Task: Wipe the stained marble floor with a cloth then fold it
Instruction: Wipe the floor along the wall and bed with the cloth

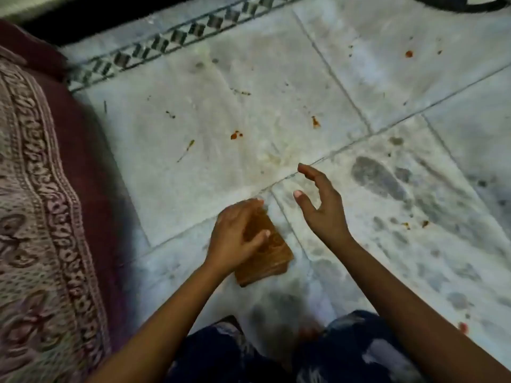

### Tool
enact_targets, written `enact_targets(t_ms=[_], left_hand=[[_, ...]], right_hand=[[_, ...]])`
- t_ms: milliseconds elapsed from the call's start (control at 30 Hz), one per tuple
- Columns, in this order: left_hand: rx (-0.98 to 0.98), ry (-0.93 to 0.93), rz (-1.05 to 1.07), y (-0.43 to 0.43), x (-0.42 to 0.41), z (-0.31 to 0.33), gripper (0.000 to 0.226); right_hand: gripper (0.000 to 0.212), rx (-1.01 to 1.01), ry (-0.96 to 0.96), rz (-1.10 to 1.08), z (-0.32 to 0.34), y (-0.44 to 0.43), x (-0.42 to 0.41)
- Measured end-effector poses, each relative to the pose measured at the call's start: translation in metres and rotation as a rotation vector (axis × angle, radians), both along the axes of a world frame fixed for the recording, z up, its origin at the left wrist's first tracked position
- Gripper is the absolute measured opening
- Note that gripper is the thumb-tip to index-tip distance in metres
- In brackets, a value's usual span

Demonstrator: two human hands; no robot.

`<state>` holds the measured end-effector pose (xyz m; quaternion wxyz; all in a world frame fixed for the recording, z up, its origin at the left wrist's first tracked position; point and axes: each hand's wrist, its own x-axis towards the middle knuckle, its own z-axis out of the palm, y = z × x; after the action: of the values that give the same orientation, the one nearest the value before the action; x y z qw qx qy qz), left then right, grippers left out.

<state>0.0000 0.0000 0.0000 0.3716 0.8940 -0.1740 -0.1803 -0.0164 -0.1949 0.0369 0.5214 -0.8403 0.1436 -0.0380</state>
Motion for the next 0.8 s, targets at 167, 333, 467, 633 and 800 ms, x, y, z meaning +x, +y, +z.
enact_targets(t_ms=[167, 333, 467, 633, 800], left_hand=[[0.220, -0.069, -0.251, -0.004, -0.030, -0.057, 0.084], [0.486, -0.170, -0.429, 0.007, -0.044, -0.079, 0.101], [0.553, -0.223, -0.408, 0.002, -0.038, -0.077, 0.080], [0.398, -0.217, -0.313, 0.004, -0.016, -0.063, 0.060], [0.031, 0.048, 0.098, 0.011, 0.009, -0.033, 0.059]], right_hand=[[0.045, -0.027, -0.043, -0.005, -0.043, -0.003, 0.002], [0.046, -0.008, -0.077, -0.014, -0.046, 0.000, -0.006], [0.046, 0.022, -0.094, -0.034, -0.044, 0.007, -0.014], [0.044, 0.005, -0.122, 0.010, -0.045, 0.012, -0.015], [0.042, 0.033, -0.129, -0.002, -0.047, 0.015, -0.009]])
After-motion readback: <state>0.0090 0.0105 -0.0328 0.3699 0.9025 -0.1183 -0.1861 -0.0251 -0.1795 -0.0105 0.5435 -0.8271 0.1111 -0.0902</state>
